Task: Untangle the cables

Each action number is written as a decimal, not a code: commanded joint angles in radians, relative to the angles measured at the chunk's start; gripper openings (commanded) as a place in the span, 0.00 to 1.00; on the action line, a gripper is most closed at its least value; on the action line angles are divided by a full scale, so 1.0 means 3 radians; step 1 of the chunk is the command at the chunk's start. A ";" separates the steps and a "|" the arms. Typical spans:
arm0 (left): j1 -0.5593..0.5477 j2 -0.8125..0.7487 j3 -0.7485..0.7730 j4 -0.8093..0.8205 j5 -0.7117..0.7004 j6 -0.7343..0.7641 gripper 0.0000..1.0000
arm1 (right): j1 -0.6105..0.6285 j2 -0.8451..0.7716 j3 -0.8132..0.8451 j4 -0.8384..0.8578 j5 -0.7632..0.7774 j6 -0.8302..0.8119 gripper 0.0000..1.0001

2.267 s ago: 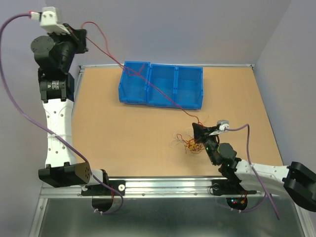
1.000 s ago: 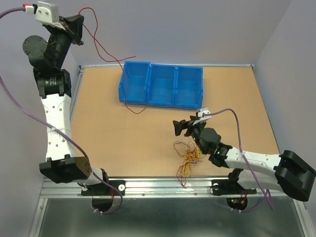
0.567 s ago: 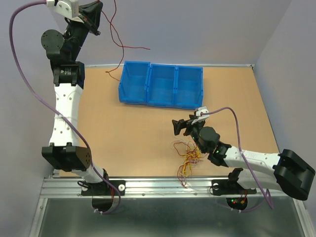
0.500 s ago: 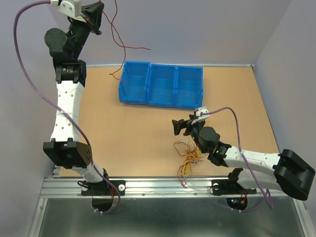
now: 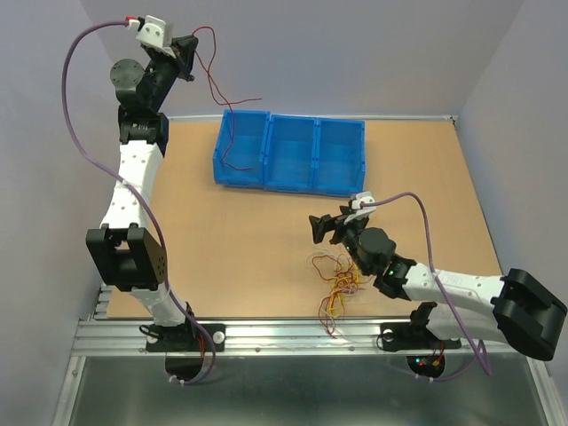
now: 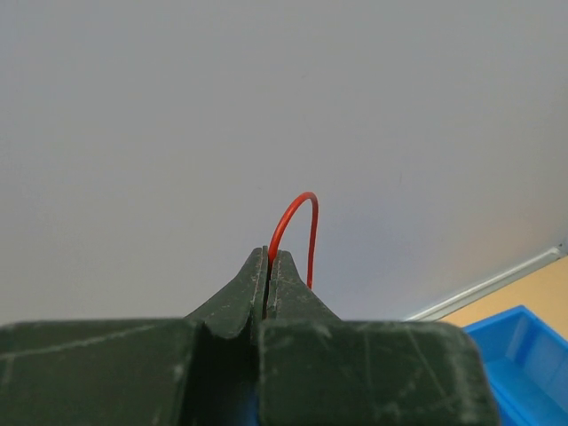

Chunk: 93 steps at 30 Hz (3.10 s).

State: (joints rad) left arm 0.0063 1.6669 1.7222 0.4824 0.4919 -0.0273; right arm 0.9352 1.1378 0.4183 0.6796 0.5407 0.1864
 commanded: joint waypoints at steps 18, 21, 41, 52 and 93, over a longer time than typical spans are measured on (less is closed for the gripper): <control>-0.0660 0.0180 -0.0451 -0.0942 -0.1547 0.1543 0.00 | -0.0019 -0.0269 -0.0152 0.0077 -0.0008 0.0054 1.00; -0.0670 0.0411 -0.0168 -0.1295 -0.1757 0.1507 0.00 | -0.0024 -0.0305 -0.0177 0.0061 -0.0003 0.0064 1.00; -0.0849 0.0948 0.0058 -0.2144 -0.1077 0.1630 0.20 | -0.0116 -0.0208 -0.0019 -0.0542 -0.0059 0.0401 1.00; -0.0849 0.0090 -0.0642 -0.1941 -0.0716 0.1482 0.98 | -0.0116 -0.0392 0.0134 -0.1257 -0.0345 0.0698 1.00; -0.3406 -0.0704 -0.3434 -0.0406 -0.0131 0.2883 0.80 | -0.0106 -0.1599 -0.0346 -0.2173 0.0923 0.1485 1.00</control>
State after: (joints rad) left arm -0.9730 1.4445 0.6910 0.3237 0.4923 0.7895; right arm 0.9043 0.6968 0.3298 0.0067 0.7898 0.6361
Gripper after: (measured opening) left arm 0.818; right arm 0.999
